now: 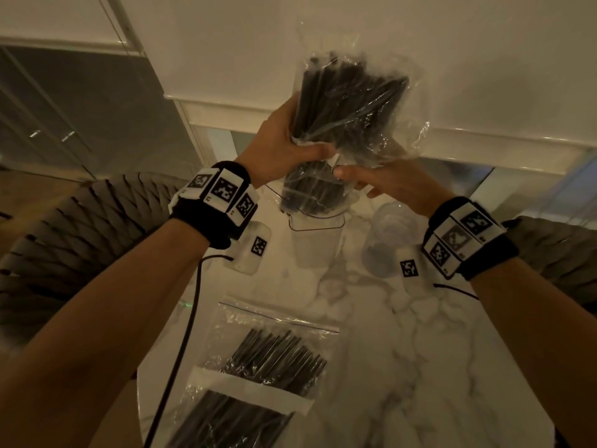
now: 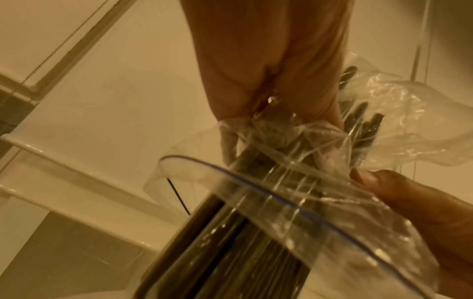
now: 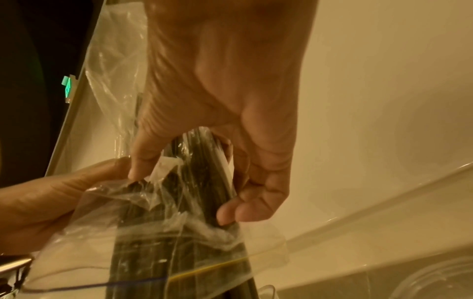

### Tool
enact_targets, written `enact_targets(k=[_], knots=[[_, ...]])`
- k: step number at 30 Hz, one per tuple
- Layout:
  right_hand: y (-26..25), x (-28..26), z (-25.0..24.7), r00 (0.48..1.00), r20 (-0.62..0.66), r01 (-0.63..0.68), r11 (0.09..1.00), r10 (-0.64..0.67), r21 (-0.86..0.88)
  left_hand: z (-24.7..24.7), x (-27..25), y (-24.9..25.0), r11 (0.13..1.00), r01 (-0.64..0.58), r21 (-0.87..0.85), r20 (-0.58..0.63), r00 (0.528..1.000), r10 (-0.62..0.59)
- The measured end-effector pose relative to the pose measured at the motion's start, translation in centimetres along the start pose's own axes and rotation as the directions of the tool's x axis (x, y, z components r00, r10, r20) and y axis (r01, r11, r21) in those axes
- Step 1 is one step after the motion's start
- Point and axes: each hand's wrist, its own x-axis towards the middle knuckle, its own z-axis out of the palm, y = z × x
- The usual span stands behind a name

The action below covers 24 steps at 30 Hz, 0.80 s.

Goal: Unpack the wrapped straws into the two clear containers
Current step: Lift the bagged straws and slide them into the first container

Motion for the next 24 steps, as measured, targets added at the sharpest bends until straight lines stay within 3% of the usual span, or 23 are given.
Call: enact_targets(k=[8,18,24], knots=[[0.4,-0.9,-0.9,0.991,0.126,-0.046,0.998,0.04,0.05,-0.1,0.5,0.8,0.996,-0.044,0.08,0.06,0.997,0.04],[2.2,0.0,-2.1,0.991,-0.054,0.123,0.99,-0.119,0.07,0.2,0.6,0.9,0.998,-0.059,0.036,0.048,0.997,0.057],[1.2,-0.3,-1.9,0.994,-0.062,0.102,0.982,-0.094,0.157,1.3,0.6,1.1,0.996,-0.079,-0.035,-0.028,0.997,0.078]])
